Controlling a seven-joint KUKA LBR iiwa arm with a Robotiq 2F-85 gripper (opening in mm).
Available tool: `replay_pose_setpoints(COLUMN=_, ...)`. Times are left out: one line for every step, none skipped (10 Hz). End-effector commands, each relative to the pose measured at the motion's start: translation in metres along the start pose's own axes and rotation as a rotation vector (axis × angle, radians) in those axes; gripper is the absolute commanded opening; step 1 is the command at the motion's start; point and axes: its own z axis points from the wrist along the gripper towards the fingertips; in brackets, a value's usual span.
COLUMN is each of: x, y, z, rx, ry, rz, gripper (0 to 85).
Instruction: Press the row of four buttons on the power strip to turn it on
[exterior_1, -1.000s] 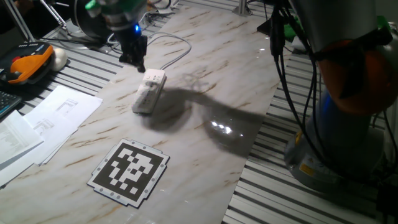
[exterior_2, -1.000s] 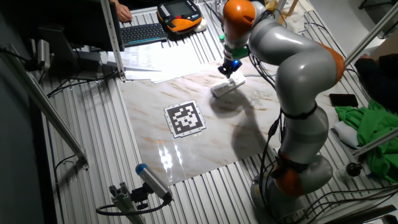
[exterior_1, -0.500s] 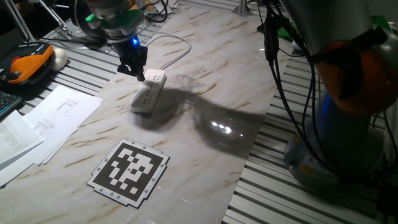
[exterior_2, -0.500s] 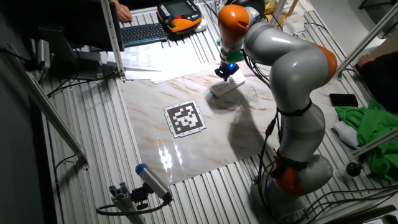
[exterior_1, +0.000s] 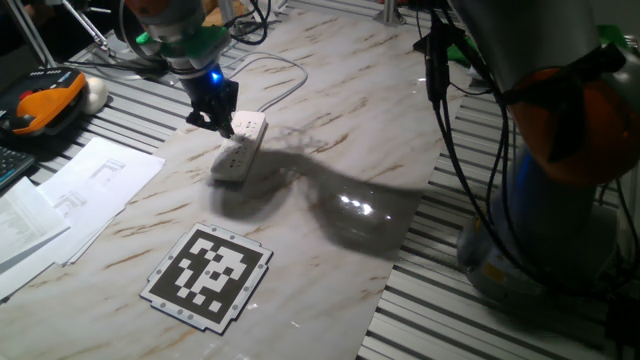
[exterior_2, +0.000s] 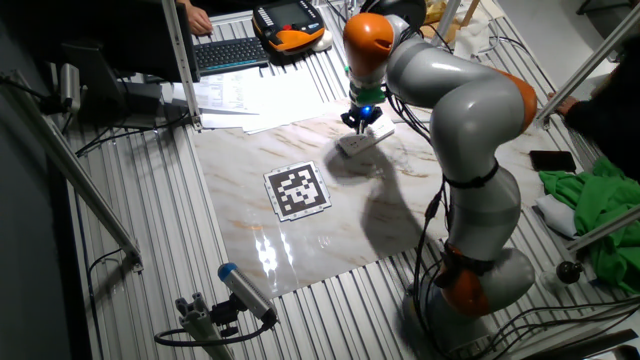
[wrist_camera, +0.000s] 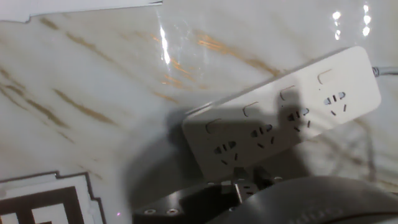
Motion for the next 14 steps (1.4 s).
replay_pose_setpoints(x=0.000, y=0.000, z=0.000, rx=-0.030, ry=0.044, rz=0.163, gripper=51.0)
replay_pose_setpoints(x=0.000, y=0.000, z=0.000, rx=-0.030, ry=0.063, rz=0.180, gripper=51.0)
replay_pose_setpoints(x=0.000, y=0.000, z=0.000, rx=-0.059, ry=0.081, rz=0.228, gripper=51.0)
replay_pose_setpoints(x=0.000, y=0.000, z=0.000, rx=-0.079, ry=0.083, rz=0.279, gripper=51.0)
replay_pose_setpoints(x=0.000, y=0.000, z=0.000, rx=-0.092, ry=0.085, rz=0.324, gripper=51.0)
replay_pose_setpoints(x=0.001, y=-0.001, z=0.001, rx=-0.098, ry=0.085, rz=0.385, gripper=68.0)
replay_pose_setpoints(x=-0.001, y=0.002, z=0.004, rx=-0.104, ry=0.078, rz=0.426, gripper=68.0)
replay_pose_setpoints(x=-0.004, y=0.005, z=0.008, rx=-0.108, ry=0.072, rz=0.477, gripper=68.0)
replay_pose_setpoints(x=-0.006, y=0.006, z=0.011, rx=-0.103, ry=0.067, rz=0.506, gripper=68.0)
replay_pose_setpoints(x=-0.008, y=0.005, z=0.012, rx=-0.097, ry=0.062, rz=0.523, gripper=68.0)
replay_pose_setpoints(x=-0.009, y=0.003, z=0.014, rx=-0.099, ry=0.058, rz=0.532, gripper=68.0)
replay_pose_setpoints(x=-0.011, y=-0.003, z=0.021, rx=-0.096, ry=0.053, rz=0.540, gripper=68.0)
replay_pose_setpoints(x=-0.012, y=-0.007, z=0.029, rx=-0.093, ry=0.041, rz=0.555, gripper=68.0)
replay_pose_setpoints(x=-0.012, y=-0.009, z=0.037, rx=-0.096, ry=0.033, rz=0.573, gripper=68.0)
